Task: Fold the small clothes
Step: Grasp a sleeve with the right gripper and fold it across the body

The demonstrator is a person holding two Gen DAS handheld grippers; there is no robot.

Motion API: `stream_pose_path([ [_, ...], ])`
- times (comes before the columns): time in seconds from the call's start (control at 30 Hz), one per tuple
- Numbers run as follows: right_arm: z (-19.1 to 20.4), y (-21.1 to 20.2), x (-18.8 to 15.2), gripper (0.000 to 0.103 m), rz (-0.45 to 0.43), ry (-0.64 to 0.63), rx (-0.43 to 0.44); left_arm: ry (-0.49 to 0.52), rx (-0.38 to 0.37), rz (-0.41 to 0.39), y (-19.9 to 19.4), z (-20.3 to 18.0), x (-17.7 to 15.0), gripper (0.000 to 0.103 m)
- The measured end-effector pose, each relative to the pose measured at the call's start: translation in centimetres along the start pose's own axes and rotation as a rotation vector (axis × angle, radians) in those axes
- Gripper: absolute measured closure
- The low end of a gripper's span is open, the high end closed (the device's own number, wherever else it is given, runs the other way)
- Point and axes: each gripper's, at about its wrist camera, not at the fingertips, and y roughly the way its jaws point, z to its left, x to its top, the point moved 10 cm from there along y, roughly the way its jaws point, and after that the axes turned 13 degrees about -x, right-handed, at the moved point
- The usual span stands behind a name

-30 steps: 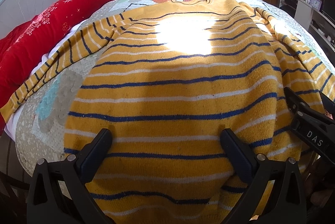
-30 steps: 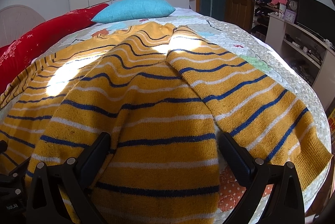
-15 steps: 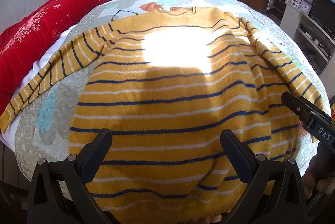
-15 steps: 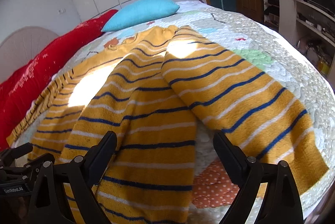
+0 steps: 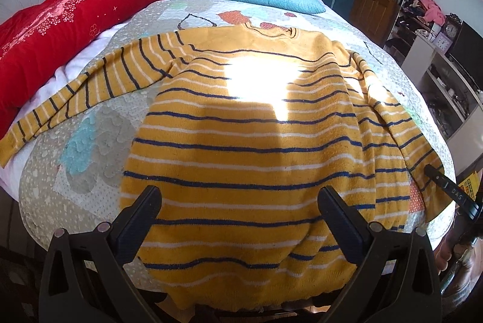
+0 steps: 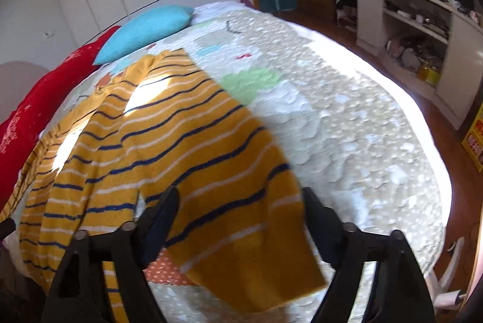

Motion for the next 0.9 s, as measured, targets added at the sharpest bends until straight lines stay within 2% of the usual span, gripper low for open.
stream_pose_path([
  [0.03, 0.8, 0.3, -0.2, 0.064, 0.012, -0.031, -0.011, 0.008, 0.005, -0.005, -0.2, 0.0, 0.0, 0.0],
  [0.07, 1.2, 0.3, -0.1, 0.069, 0.001, -0.061, -0.037, 0.014, 0.008, -0.01, -0.4, 0.0, 0.1, 0.0],
  [0.1, 1.6, 0.1, 0.3, 0.086, -0.016, -0.078, -0.031, 0.018, 0.01, -0.016, -0.7, 0.0, 0.2, 0.0],
  [0.13, 1.7, 0.0, 0.8, 0.09, -0.019, -0.085, -0.02, 0.018, 0.012, -0.023, -0.9, 0.1, 0.3, 0.0],
  [0.2, 0.7, -0.3, 2.5, 0.091, -0.041, -0.084, -0.056, 0.008, 0.016, -0.034, -1.4, 0.6, 0.6, 0.0],
  [0.33, -6.1, -0.5, 7.1, 0.092, -0.101, -0.049, -0.33, -0.033, 0.021, -0.053, -2.1, 2.1, 0.7, 0.0],
  [0.4, -10.2, 0.4, 8.8, 0.09, -0.077, 0.01, -0.442, -0.052, 0.022, -0.054, -2.3, 2.9, 0.8, 0.0],
  [0.47, -13.5, 1.3, 9.2, 0.085, -0.01, 0.078, -0.507, -0.071, 0.03, -0.058, -2.4, 3.9, 0.7, 0.0],
  [0.5, -14.3, 1.1, 9.2, 0.078, 0.001, 0.114, -0.496, -0.081, 0.037, -0.062, -2.6, 4.4, 0.7, 0.0],
  [0.6, -13.7, -1.1, 9.1, 0.032, -0.052, 0.157, -0.397, -0.116, 0.063, -0.062, -2.8, 6.4, 0.5, 0.0],
  [0.7, -10.0, -2.2, 8.2, 0.03, -0.071, 0.088, -0.296, -0.172, 0.075, -0.052, -3.0, 8.5, 0.0, 0.0],
  [0.8, -5.7, -1.6, 6.7, 0.03, -0.027, 0.037, -0.172, -0.211, 0.092, -0.066, -3.7, 10.5, -0.3, 0.0],
  [0.9, -1.9, -0.7, 5.0, 0.03, 0.011, 0.014, -0.106, -0.253, 0.122, -0.104, -4.9, 13.2, 0.2, 0.0],
])
